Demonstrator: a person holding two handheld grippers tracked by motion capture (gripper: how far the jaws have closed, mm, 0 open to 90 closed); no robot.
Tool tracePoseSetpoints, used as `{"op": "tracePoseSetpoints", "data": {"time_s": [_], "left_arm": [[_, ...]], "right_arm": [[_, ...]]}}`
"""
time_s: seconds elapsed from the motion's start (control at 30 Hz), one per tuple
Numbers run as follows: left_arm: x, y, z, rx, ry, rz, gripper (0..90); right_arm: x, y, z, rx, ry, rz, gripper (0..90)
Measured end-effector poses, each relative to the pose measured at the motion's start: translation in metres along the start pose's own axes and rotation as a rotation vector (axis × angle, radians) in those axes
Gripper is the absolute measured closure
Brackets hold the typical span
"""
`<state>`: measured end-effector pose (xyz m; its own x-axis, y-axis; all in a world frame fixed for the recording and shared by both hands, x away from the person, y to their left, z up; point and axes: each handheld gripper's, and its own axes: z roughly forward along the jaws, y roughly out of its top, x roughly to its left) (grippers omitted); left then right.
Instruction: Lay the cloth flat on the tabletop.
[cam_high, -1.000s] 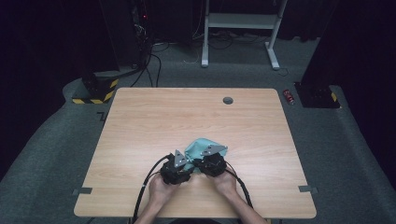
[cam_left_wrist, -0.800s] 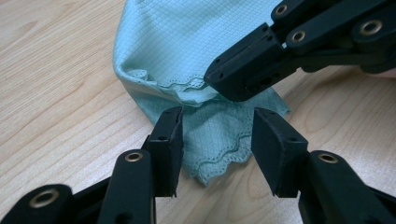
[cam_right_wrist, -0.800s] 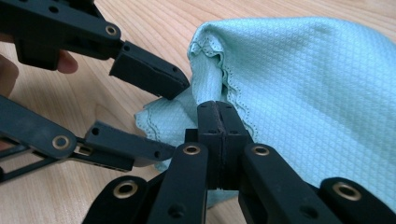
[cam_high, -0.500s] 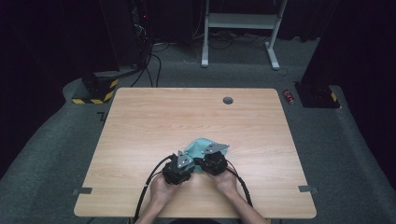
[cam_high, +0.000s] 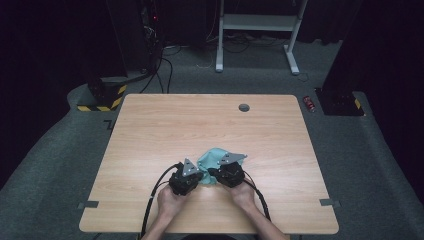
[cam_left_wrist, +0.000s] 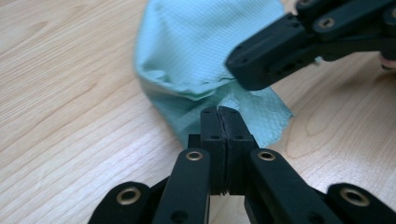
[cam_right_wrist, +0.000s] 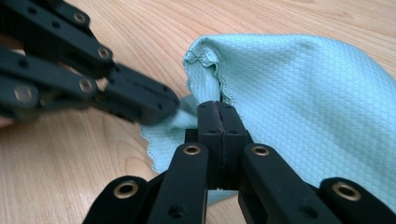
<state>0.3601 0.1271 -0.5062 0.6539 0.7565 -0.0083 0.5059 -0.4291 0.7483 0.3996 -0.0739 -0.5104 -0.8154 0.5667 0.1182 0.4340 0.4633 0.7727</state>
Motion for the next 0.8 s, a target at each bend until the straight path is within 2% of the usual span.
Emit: {"op": "tracePoseSetpoints", "data": {"time_s": [0.1,0.13,0.23,0.27,0.3,0.37,0.43,0.47,0.5,0.57,0.73,0.8], "left_arm": [[0.008,-0.003,-0.006,-0.012,0.02,-0.034,89.0],[0.008,-0.003,-0.006,-0.012,0.02,-0.034,89.0],[0.02,-0.01,-0.014,-0.017,0.05,-0.086,89.2],[0.02,-0.01,-0.014,-0.017,0.05,-0.086,89.3],[0.025,-0.014,-0.018,-0.02,0.059,-0.12,89.3],[0.03,-0.017,-0.02,-0.019,0.061,-0.14,89.4],[0.034,-0.02,-0.021,-0.018,0.036,-0.176,89.4],[0.035,-0.021,-0.021,-0.015,0.04,-0.183,89.3],[0.035,-0.022,-0.021,-0.004,0.062,-0.162,89.4],[0.033,-0.023,-0.02,0.013,0.072,-0.149,89.4],[0.034,-0.029,-0.021,0.026,0.09,-0.149,89.5],[0.035,-0.032,-0.022,0.028,0.083,-0.156,89.4]], "right_arm": [[-0.001,-0.001,-0.003,-0.003,-0.007,0.002,90.0],[-0.001,-0.001,-0.003,-0.003,-0.007,0.002,90.0],[-0.005,-0.003,-0.01,-0.007,-0.026,-0.003,90.0],[-0.005,-0.003,-0.01,-0.007,-0.026,-0.003,90.0],[-0.008,-0.005,-0.016,-0.006,-0.04,0.002,90.0],[-0.011,-0.008,-0.02,-0.007,-0.05,0.008,90.0],[-0.014,-0.012,-0.026,-0.005,-0.065,0.016,90.0],[-0.016,-0.014,-0.028,-0.003,-0.072,0.021,90.0],[-0.017,-0.016,-0.03,0.0,-0.079,0.025,90.0],[-0.02,-0.02,-0.034,0.005,-0.087,0.031,90.0],[-0.022,-0.03,-0.043,0.024,-0.127,0.023,90.0],[-0.025,-0.035,-0.047,0.026,-0.131,0.041,90.0]]}}
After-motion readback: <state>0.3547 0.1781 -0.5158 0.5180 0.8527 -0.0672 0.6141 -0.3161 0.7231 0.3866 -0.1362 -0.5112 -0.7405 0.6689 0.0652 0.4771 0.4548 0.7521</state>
